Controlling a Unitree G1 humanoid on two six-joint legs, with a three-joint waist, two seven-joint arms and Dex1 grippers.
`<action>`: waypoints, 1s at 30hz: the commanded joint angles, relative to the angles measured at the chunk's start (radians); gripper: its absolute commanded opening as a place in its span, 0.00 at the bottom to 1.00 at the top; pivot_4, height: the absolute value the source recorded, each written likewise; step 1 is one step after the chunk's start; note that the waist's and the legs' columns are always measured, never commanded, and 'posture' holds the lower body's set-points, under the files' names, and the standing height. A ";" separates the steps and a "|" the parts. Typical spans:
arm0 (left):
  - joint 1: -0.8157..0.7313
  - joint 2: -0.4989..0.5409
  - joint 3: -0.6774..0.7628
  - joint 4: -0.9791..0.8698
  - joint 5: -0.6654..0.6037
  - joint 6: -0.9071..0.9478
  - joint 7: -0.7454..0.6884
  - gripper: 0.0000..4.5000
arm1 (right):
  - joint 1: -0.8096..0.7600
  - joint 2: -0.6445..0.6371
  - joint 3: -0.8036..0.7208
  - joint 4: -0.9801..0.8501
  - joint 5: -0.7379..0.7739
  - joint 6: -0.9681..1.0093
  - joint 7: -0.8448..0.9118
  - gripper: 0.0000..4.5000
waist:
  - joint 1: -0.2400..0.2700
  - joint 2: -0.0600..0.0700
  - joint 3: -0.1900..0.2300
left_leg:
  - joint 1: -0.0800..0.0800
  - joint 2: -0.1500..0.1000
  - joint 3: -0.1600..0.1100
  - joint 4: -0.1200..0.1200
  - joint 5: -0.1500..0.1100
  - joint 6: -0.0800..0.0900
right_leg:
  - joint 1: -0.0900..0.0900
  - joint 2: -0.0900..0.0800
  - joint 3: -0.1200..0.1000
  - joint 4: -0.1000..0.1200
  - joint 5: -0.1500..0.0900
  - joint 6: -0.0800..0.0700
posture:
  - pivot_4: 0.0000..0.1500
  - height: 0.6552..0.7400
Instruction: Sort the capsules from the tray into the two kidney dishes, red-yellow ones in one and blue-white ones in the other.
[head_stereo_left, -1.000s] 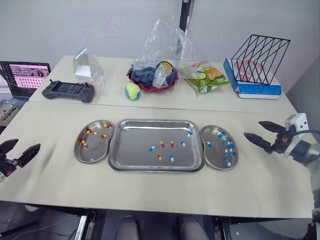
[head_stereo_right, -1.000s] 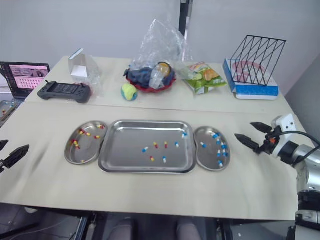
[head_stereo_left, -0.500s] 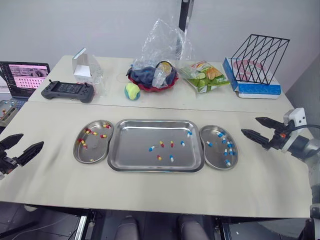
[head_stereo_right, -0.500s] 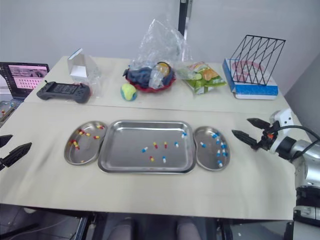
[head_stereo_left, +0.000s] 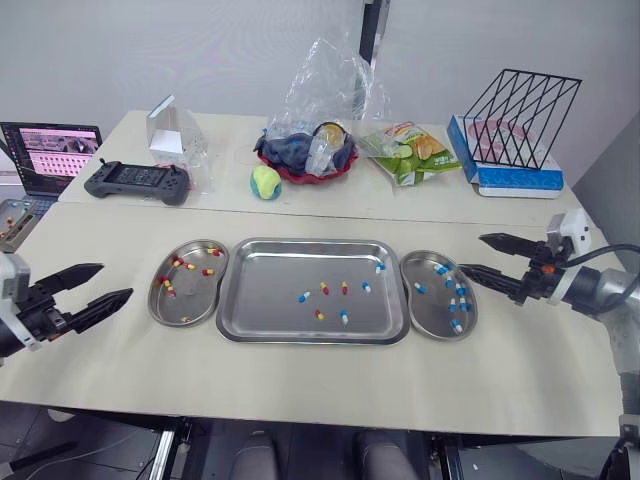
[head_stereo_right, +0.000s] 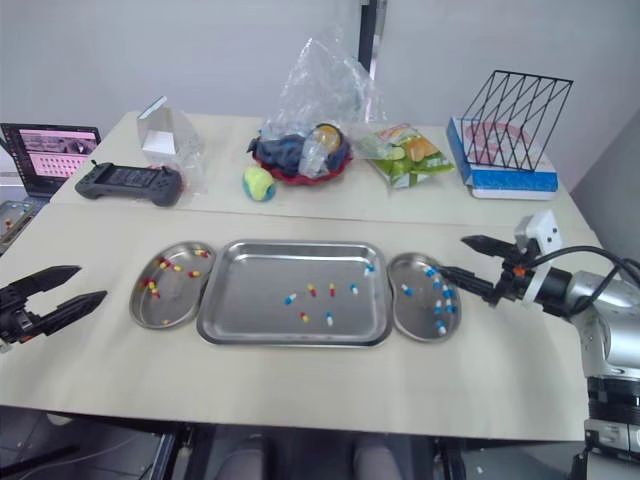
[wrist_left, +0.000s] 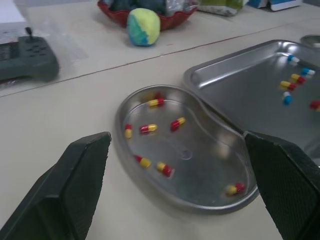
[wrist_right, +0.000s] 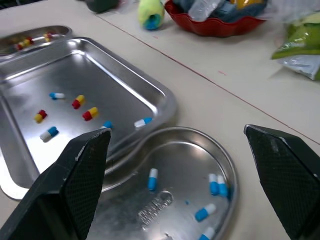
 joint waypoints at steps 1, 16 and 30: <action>-0.012 0.022 -0.014 -0.078 -0.013 0.023 0.002 1.00 | 0.016 -0.036 0.010 -0.094 0.042 0.044 0.044 1.00 | 0.000 0.000 0.000 | 0.000 0.000 0.000 0.000 0.000 0.000 | 0.000 0.000 0.000 0.000 0.000 0.000 | 1.00 0.74; 0.127 -0.016 0.089 -0.214 -0.053 0.067 0.055 1.00 | -0.384 0.152 0.432 -0.131 -0.080 0.135 0.049 1.00 | -0.027 0.003 0.002 | -0.004 0.000 -0.001 0.000 0.000 0.000 | -0.004 0.001 0.000 0.000 -0.001 0.000 | 1.00 0.74; 0.346 -0.117 0.213 -0.356 -0.056 0.007 0.094 1.00 | -0.573 0.437 0.680 0.239 -0.342 -0.116 0.073 1.00 | -0.029 0.003 0.002 | -0.003 0.001 -0.001 0.000 0.000 0.000 | -0.004 0.000 -0.002 0.001 -0.001 -0.001 | 1.00 0.74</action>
